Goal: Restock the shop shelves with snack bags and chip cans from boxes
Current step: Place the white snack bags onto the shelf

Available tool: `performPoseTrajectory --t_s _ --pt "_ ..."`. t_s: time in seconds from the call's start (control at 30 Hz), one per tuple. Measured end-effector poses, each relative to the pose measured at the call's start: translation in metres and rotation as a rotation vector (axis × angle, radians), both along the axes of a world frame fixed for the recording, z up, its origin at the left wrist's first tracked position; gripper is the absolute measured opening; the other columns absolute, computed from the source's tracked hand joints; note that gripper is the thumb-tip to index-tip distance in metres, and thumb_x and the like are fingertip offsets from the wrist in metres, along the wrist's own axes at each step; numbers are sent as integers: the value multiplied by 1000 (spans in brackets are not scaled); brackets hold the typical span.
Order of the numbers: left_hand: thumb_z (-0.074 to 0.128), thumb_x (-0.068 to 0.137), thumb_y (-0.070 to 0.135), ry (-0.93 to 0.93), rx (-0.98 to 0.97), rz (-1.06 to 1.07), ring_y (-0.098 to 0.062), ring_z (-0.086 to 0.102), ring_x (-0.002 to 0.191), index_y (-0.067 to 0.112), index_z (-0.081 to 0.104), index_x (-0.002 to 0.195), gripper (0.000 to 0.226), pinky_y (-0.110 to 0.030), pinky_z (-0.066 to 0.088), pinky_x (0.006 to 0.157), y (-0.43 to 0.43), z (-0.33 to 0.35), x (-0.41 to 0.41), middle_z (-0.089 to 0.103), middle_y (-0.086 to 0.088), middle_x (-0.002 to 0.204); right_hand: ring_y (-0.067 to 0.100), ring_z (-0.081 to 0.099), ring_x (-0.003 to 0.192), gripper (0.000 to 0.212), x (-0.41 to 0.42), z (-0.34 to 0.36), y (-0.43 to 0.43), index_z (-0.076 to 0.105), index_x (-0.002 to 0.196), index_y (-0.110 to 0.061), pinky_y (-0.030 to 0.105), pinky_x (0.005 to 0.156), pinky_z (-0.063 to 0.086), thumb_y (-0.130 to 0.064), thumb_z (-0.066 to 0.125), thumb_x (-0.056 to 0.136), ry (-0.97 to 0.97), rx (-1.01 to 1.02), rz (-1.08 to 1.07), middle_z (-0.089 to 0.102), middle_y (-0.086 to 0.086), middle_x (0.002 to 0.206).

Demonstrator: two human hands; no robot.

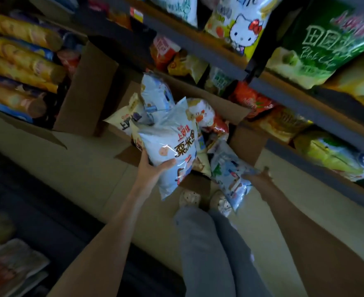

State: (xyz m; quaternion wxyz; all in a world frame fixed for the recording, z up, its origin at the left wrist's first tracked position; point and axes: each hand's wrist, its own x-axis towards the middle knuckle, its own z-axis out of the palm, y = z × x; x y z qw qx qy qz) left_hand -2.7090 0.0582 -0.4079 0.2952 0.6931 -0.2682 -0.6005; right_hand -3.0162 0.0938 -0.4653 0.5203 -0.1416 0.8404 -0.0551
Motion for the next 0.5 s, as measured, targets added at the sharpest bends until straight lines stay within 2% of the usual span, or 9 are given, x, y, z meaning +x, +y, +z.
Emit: performPoseTrajectory --t_s 0.07,0.13,0.2,0.27,0.3,0.33,0.4,0.43,0.5 --pt "90 61 13 -8 13 -2 -22 64 113 11 48 136 86 -35 57 85 4 -12 5 65 -7 125 40 31 136 86 8 -7 -1 12 152 -9 47 109 30 -16 68 87 7 -4 33 24 20 153" --pt "91 63 14 3 34 -28 -23 64 115 12 49 136 85 -38 57 87 6 -24 9 65 -7 126 35 43 122 78 16 -10 -6 16 152 -11 41 97 38 -7 61 89 54 -86 111 28 20 149" --pt "92 57 26 -7 64 -65 -22 64 114 14 50 135 90 -43 56 89 4 -32 12 66 -5 126 28 48 102 71 25 -3 -13 17 151 -16 34 84 44 -1 51 90 106 -185 256 30 12 140" --pt "93 52 37 -15 85 -77 -23 64 114 14 49 135 97 -47 54 92 2 -39 13 66 -5 125 26 52 82 75 21 -3 -18 15 151 -24 26 64 47 5 46 89 75 -278 481 31 5 127" --pt "92 49 42 -35 92 -75 -23 64 114 14 48 135 101 -47 54 93 0 -43 12 66 -5 124 24 51 72 81 19 -1 -19 15 151 -28 22 54 43 9 46 86 32 -327 515 31 5 121" --pt "90 45 47 -65 98 -70 -22 64 112 14 46 135 105 -44 54 93 -1 -44 10 65 -3 123 23 50 66 86 13 -2 -20 13 152 -31 20 50 40 11 47 85 14 -375 557 34 7 118" --pt "87 45 49 -97 110 -52 -20 62 111 16 41 133 105 -38 54 91 -1 -49 8 62 -1 123 21 52 67 90 4 -8 -26 8 152 -34 21 55 40 9 50 85 5 -428 627 38 7 114" --pt "87 52 46 -111 108 -57 -20 61 111 17 39 133 99 -34 53 88 1 -54 7 60 -2 124 23 54 74 90 1 -13 -31 8 152 -35 24 62 41 6 53 86 -26 -446 659 38 7 115" --pt "86 69 36 -174 83 -65 -20 59 112 17 38 133 82 -21 49 79 6 -62 2 58 -1 124 29 51 93 85 -4 -18 -41 19 152 -30 27 76 39 0 62 85 -59 -433 831 35 7 112"
